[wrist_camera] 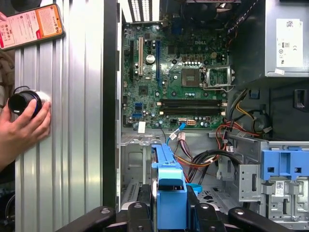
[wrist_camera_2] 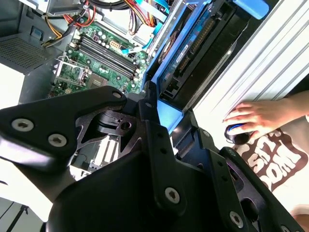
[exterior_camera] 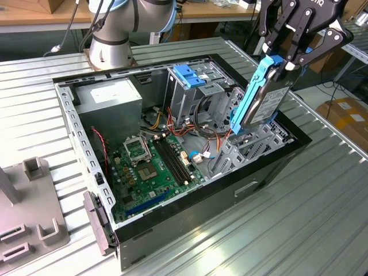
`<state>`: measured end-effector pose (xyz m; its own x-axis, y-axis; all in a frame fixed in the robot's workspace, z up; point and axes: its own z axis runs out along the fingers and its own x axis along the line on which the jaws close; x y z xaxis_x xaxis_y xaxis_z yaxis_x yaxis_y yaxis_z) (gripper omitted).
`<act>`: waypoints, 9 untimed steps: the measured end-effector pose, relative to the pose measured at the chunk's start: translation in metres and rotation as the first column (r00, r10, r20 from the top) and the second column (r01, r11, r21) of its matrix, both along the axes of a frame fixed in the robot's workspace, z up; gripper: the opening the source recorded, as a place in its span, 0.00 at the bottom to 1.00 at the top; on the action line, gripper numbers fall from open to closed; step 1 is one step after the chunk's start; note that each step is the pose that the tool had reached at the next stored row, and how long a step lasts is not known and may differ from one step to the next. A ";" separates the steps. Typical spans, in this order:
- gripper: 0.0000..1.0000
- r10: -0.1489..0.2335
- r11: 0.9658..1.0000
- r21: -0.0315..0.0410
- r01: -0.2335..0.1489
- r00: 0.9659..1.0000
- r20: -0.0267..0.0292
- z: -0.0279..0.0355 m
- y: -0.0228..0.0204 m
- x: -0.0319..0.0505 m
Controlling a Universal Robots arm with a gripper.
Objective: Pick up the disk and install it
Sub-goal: 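Pick up the disk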
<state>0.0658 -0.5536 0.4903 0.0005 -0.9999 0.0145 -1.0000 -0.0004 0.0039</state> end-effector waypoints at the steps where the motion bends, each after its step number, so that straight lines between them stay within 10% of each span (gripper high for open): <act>1: 0.36 0.000 1.000 0.000 0.000 1.000 0.000 -0.0008 -0.0001 0.0000; 9: 0.36 0.000 1.000 0.000 0.000 1.000 0.000 -0.0052 -0.0016 0.0025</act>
